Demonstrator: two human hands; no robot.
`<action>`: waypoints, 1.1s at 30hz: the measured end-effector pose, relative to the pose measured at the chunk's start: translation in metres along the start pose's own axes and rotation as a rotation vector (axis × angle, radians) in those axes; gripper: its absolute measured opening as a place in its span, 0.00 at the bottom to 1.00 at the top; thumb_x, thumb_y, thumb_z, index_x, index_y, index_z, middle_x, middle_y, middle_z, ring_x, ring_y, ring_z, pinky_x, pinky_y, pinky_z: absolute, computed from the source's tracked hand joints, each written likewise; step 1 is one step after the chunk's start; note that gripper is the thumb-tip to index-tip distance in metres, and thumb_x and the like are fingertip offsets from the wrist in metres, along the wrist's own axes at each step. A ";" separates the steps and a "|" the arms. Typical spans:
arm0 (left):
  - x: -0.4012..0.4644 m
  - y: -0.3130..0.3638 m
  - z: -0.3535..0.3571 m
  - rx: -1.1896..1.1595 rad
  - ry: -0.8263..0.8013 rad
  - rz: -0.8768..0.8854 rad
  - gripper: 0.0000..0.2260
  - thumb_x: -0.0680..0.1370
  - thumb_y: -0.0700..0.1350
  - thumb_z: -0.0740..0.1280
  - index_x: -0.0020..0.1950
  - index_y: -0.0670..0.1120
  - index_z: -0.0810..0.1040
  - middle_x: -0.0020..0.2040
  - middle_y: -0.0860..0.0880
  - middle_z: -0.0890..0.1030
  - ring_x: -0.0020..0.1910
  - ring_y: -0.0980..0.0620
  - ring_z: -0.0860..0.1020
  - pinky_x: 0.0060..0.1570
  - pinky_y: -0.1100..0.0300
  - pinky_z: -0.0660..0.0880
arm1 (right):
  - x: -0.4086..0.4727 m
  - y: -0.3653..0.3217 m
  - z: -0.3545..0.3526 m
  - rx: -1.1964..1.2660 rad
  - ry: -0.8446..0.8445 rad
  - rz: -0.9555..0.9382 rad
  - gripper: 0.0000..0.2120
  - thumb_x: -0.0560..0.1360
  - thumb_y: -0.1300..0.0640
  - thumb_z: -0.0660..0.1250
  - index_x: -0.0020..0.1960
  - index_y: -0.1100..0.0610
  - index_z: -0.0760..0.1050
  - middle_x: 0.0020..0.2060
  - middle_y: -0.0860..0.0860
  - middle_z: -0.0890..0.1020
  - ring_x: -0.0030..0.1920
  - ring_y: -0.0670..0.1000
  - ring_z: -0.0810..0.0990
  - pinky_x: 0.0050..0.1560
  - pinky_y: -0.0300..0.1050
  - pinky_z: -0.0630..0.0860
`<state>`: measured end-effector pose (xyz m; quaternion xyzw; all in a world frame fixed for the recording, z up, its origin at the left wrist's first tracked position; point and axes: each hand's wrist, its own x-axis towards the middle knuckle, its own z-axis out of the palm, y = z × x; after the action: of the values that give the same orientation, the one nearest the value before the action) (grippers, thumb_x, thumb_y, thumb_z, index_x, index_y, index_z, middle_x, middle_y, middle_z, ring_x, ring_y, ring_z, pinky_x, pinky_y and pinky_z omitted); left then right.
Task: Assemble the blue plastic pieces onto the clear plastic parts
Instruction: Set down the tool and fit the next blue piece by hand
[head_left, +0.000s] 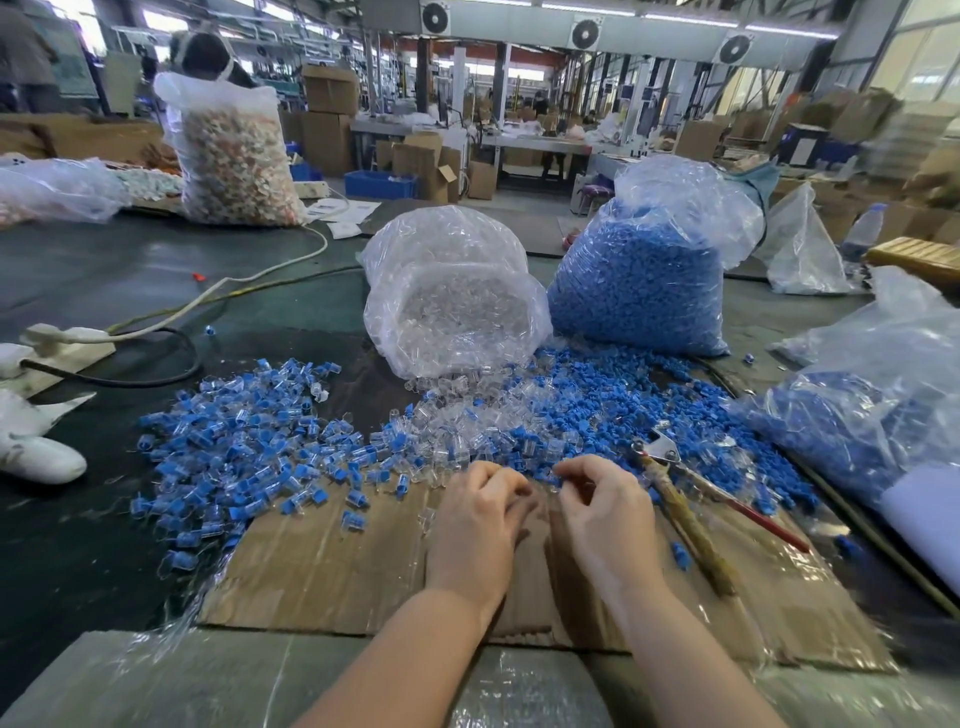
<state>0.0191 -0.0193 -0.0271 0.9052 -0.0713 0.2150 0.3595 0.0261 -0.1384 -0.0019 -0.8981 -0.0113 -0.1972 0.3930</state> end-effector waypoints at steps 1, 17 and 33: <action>0.001 -0.001 -0.002 -0.034 0.009 -0.042 0.06 0.77 0.49 0.65 0.51 0.50 0.78 0.48 0.56 0.74 0.49 0.58 0.71 0.49 0.67 0.67 | -0.001 -0.001 0.004 0.001 -0.015 -0.007 0.06 0.74 0.64 0.66 0.47 0.57 0.80 0.41 0.48 0.80 0.44 0.46 0.76 0.44 0.30 0.68; -0.001 -0.004 -0.010 -0.349 0.040 -0.271 0.06 0.71 0.42 0.72 0.45 0.50 0.79 0.38 0.58 0.77 0.38 0.64 0.76 0.38 0.75 0.71 | -0.022 0.000 0.017 0.014 0.068 -0.145 0.06 0.73 0.64 0.68 0.48 0.56 0.80 0.41 0.47 0.81 0.43 0.46 0.77 0.46 0.34 0.70; 0.000 -0.006 -0.012 -0.483 0.029 -0.310 0.11 0.74 0.39 0.69 0.40 0.55 0.76 0.37 0.54 0.80 0.37 0.64 0.78 0.37 0.74 0.72 | -0.025 -0.001 0.015 0.063 0.078 -0.184 0.06 0.70 0.65 0.71 0.43 0.55 0.80 0.37 0.45 0.81 0.39 0.44 0.77 0.42 0.31 0.70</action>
<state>0.0167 -0.0068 -0.0236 0.7903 0.0241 0.1471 0.5943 0.0077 -0.1230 -0.0196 -0.8721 -0.0847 -0.2668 0.4014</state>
